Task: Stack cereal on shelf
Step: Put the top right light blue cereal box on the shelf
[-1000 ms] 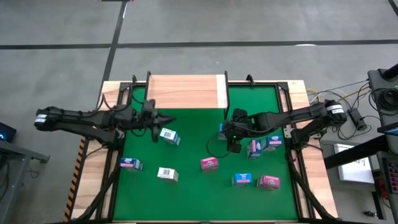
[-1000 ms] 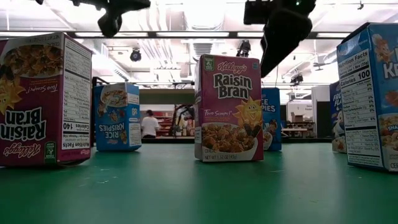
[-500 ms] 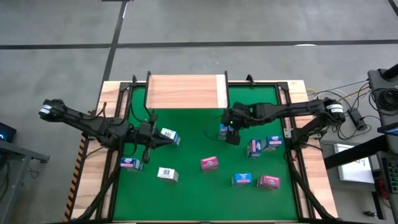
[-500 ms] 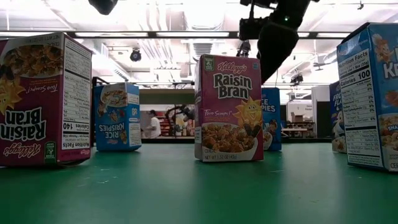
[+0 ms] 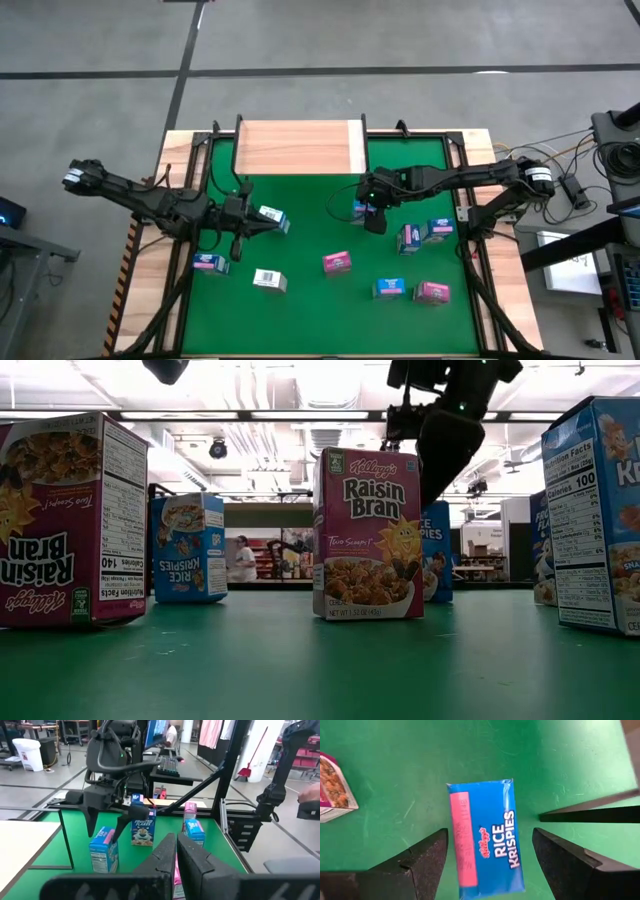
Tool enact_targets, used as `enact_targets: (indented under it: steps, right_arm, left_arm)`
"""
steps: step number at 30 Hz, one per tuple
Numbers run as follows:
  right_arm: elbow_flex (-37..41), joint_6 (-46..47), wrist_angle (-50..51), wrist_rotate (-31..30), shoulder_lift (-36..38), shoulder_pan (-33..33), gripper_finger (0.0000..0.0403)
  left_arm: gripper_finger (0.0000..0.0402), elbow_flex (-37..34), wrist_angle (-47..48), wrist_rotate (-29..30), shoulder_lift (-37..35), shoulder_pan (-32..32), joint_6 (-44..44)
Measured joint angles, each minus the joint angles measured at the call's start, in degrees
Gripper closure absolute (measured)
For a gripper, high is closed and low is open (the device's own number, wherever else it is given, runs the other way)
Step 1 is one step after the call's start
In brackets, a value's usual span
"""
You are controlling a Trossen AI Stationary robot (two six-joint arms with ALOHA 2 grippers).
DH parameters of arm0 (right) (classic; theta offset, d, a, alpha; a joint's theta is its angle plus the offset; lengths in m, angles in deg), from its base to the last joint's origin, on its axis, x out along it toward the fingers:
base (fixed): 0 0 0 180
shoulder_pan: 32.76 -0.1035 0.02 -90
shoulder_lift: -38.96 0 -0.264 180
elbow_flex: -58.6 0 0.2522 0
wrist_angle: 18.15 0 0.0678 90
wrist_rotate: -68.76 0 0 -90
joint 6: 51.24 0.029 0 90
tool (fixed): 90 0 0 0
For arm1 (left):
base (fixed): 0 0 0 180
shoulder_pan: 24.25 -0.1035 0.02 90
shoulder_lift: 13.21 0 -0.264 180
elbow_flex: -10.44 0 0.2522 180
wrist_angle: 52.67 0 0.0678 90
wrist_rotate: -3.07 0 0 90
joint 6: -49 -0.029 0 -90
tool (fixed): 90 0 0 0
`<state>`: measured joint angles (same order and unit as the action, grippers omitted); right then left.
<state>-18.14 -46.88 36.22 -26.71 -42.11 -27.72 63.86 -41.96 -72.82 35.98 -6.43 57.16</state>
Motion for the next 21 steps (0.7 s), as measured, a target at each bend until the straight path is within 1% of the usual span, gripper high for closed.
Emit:
enact_targets:
  steps: [5, 14, 21]
  right_arm:
    - [2.2, 0.6, -1.8, 1.4, 0.0, 0.0, 0.0162]
    - [2.3, 3.0, -2.1, 1.5, 0.0, -0.2, 0.0223]
    - [1.9, 3.2, -2.3, 1.5, 0.0, -0.6, 0.0245]
  left_arm:
    - [0.0401, 0.0, 0.1, 0.0, 0.1, 0.0, 0.0]
    - [0.0401, 0.0, 0.3, 0.1, -0.1, 0.0, -0.2]
    - [0.0401, 0.0, 1.2, 0.4, -1.1, 0.0, -2.9]
